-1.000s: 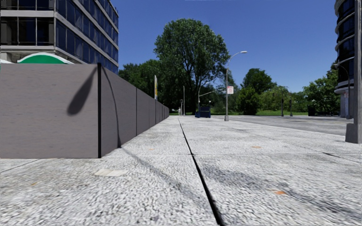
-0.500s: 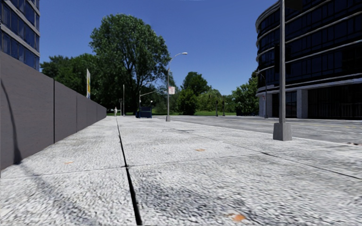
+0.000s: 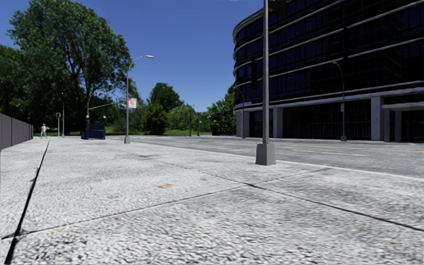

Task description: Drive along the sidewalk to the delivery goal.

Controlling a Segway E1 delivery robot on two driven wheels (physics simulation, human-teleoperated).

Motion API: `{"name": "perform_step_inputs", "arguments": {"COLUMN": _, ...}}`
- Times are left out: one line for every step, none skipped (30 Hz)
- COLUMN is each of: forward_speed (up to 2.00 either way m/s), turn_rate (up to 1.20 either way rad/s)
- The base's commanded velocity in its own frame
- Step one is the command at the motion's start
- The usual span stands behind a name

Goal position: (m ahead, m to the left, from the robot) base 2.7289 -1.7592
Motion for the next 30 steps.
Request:
{"name": "perform_step_inputs", "arguments": {"forward_speed": 1.39, "turn_rate": -0.92}}
{"name": "perform_step_inputs", "arguments": {"forward_speed": 1.39, "turn_rate": -0.92}}
{"name": "perform_step_inputs", "arguments": {"forward_speed": 1.39, "turn_rate": -0.92}}
{"name": "perform_step_inputs", "arguments": {"forward_speed": 1.39, "turn_rate": -0.92}}
{"name": "perform_step_inputs", "arguments": {"forward_speed": 1.39, "turn_rate": -0.93}}
{"name": "perform_step_inputs", "arguments": {"forward_speed": 1.39, "turn_rate": -0.95}}
{"name": "perform_step_inputs", "arguments": {"forward_speed": 1.39, "turn_rate": -0.95}}
{"name": "perform_step_inputs", "arguments": {"forward_speed": 1.39, "turn_rate": -0.96}}
{"name": "perform_step_inputs", "arguments": {"forward_speed": 1.39, "turn_rate": -0.96}}
{"name": "perform_step_inputs", "arguments": {"forward_speed": 1.39, "turn_rate": -0.96}}
{"name": "perform_step_inputs", "arguments": {"forward_speed": 1.39, "turn_rate": -0.96}}
{"name": "perform_step_inputs", "arguments": {"forward_speed": 1.39, "turn_rate": -0.96}}
{"name": "perform_step_inputs", "arguments": {"forward_speed": 1.39, "turn_rate": -0.96}}
{"name": "perform_step_inputs", "arguments": {"forward_speed": 1.39, "turn_rate": -0.96}}
{"name": "perform_step_inputs", "arguments": {"forward_speed": 1.4, "turn_rate": -0.96}}
{"name": "perform_step_inputs", "arguments": {"forward_speed": 1.4, "turn_rate": -0.96}}
{"name": "perform_step_inputs", "arguments": {"forward_speed": 1.4, "turn_rate": -0.96}}
{"name": "perform_step_inputs", "arguments": {"forward_speed": 1.4, "turn_rate": -0.96}}
{"name": "perform_step_inputs", "arguments": {"forward_speed": 1.4, "turn_rate": -0.96}}
{"name": "perform_step_inputs", "arguments": {"forward_speed": 1.4, "turn_rate": -0.96}}
{"name": "perform_step_inputs", "arguments": {"forward_speed": 1.4, "turn_rate": -0.96}}
{"name": "perform_step_inputs", "arguments": {"forward_speed": 1.4, "turn_rate": -0.96}}
{"name": "perform_step_inputs", "arguments": {"forward_speed": 1.4, "turn_rate": -0.96}}
{"name": "perform_step_inputs", "arguments": {"forward_speed": 1.4, "turn_rate": -0.96}}
{"name": "perform_step_inputs", "arguments": {"forward_speed": 1.4, "turn_rate": -0.96}}
{"name": "perform_step_inputs", "arguments": {"forward_speed": 1.4, "turn_rate": -0.96}}
{"name": "perform_step_inputs", "arguments": {"forward_speed": 1.4, "turn_rate": -0.96}}
{"name": "perform_step_inputs", "arguments": {"forward_speed": 1.4, "turn_rate": -0.96}}
{"name": "perform_step_inputs", "arguments": {"forward_speed": 1.4, "turn_rate": -0.96}}
{"name": "perform_step_inputs", "arguments": {"forward_speed": 1.4, "turn_rate": -0.96}}
